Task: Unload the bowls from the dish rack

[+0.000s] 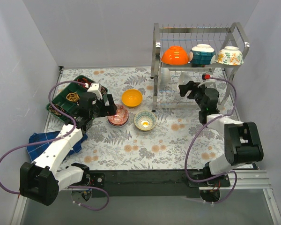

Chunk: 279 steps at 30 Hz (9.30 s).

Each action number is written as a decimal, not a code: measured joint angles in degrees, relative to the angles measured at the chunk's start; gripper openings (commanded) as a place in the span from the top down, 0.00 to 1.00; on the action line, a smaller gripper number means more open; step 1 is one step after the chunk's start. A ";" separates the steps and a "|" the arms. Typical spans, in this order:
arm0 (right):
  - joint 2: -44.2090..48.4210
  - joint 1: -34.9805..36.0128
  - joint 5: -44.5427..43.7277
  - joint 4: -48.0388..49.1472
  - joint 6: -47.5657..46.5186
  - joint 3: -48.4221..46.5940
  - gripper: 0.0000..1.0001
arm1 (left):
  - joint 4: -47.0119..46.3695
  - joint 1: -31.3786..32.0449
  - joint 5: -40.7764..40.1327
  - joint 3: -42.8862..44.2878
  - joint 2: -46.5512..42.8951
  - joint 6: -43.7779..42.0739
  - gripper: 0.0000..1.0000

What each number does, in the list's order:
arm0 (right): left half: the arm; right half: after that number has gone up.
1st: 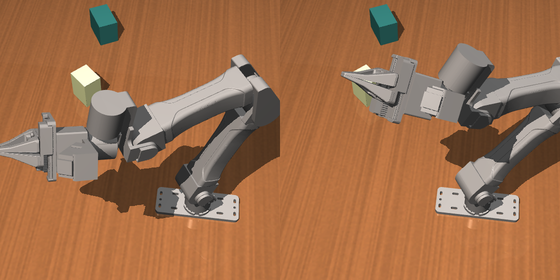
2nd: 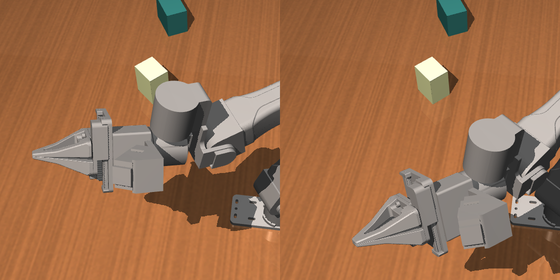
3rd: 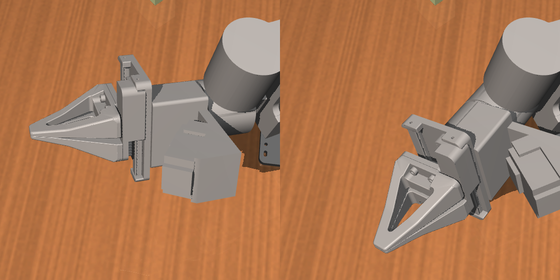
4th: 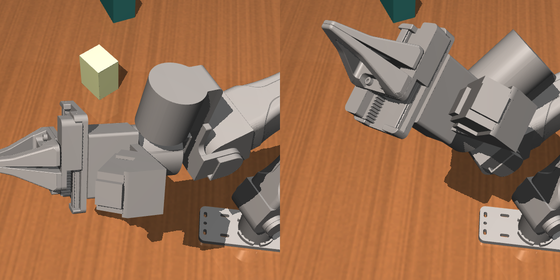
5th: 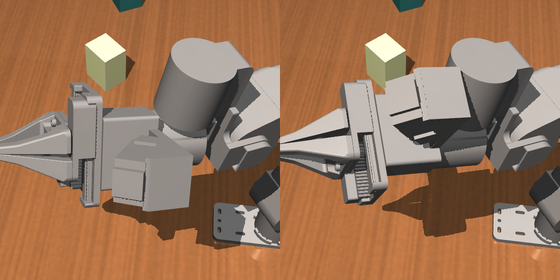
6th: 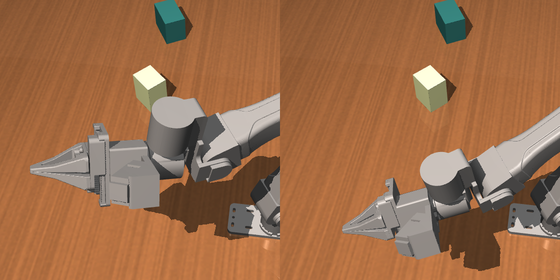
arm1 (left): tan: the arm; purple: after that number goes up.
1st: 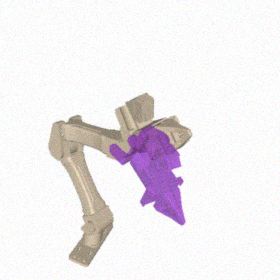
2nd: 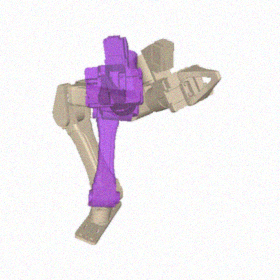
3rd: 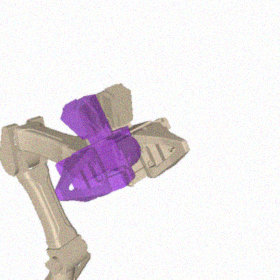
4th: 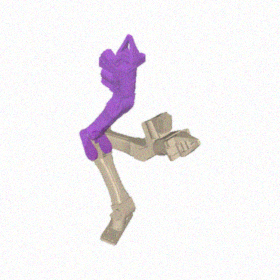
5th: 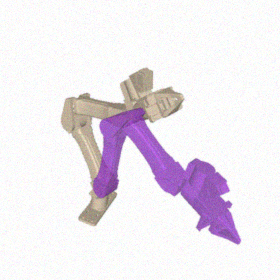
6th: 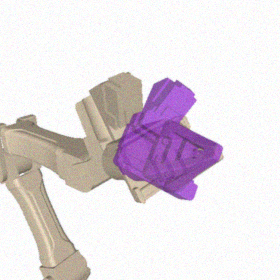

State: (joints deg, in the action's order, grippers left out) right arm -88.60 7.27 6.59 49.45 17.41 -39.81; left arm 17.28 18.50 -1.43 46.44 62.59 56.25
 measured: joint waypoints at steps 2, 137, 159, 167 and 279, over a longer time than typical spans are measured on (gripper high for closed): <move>3.87 0.00 0.72 -0.74 2.27 2.27 0.98 | -0.11 -0.02 1.11 0.00 0.00 -0.02 0.02; -23.63 4.33 13.60 -0.92 5.25 -21.29 0.01 | -0.02 4.79 -14.69 -3.80 -9.11 4.17 0.02; -33.53 5.20 11.85 0.11 2.34 -32.52 0.03 | -1.44 4.74 -14.23 -4.04 -9.51 3.48 0.02; -33.70 7.04 6.80 0.70 -0.13 -32.52 0.24 | -1.46 4.48 -14.23 -4.70 -9.55 3.13 0.02; 25.49 15.82 20.57 22.88 51.23 37.68 0.41 | -25.05 34.05 -6.80 -7.74 9.77 20.92 1.00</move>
State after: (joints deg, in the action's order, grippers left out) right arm -63.11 23.09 27.16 72.34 68.64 -2.13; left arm -7.77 52.56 -8.23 38.70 72.36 77.17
